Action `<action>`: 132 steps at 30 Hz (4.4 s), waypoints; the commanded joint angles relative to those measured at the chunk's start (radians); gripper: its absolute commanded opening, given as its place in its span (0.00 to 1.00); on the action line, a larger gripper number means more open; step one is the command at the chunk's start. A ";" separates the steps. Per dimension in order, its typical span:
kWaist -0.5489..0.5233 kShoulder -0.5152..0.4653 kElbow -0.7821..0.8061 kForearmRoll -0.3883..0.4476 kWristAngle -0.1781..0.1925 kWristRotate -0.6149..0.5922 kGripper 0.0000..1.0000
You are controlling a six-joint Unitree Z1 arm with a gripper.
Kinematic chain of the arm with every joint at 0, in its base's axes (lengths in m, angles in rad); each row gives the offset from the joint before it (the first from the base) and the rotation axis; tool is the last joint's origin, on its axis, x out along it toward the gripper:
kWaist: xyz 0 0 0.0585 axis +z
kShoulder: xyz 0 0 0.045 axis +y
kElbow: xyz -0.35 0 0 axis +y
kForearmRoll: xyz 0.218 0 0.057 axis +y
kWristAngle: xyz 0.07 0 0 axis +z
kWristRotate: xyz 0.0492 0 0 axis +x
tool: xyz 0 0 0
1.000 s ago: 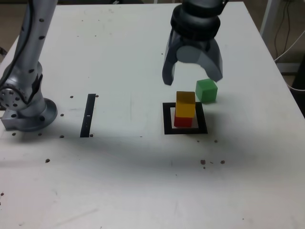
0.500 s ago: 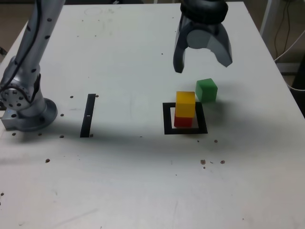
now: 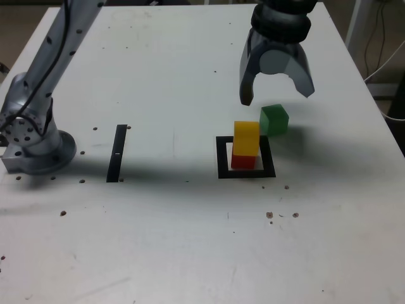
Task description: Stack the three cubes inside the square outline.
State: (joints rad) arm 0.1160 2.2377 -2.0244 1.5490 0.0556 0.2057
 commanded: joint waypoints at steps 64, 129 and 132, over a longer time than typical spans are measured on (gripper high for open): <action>0.068 0.164 -0.043 -0.011 -0.087 0.005 0.43; -0.003 -0.117 0.044 0.088 -0.041 0.019 0.33; -0.026 -0.131 0.053 0.088 -0.049 0.001 0.33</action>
State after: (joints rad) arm 0.0989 2.1201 -1.9767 1.6217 0.0110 0.2161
